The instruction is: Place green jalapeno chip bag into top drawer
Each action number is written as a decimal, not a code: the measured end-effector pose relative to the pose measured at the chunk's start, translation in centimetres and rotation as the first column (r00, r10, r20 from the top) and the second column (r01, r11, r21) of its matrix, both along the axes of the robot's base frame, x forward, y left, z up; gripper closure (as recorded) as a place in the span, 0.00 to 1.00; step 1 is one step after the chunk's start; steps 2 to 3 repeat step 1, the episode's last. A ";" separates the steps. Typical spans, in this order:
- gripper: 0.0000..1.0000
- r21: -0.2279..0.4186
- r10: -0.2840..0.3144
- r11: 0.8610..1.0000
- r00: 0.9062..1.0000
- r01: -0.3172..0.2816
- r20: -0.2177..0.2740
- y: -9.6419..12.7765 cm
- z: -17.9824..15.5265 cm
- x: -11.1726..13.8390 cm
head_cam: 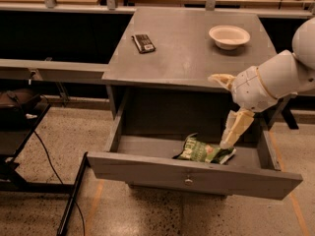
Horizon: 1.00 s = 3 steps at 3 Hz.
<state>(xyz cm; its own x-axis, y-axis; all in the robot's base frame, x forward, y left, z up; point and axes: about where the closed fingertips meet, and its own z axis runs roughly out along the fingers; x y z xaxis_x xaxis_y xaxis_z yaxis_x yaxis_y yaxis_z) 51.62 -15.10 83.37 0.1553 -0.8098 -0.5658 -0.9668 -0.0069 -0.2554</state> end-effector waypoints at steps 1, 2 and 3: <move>0.00 0.000 0.000 1.000 1.000 0.000 0.000 0.0 0.0 0.0; 0.00 0.000 0.000 1.000 1.000 0.000 0.000 0.0 0.0 0.0; 0.00 0.000 0.000 1.000 1.000 0.000 0.000 0.0 0.0 0.0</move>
Offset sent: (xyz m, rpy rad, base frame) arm 0.0000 0.0000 0.0000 0.0000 0.0000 0.0000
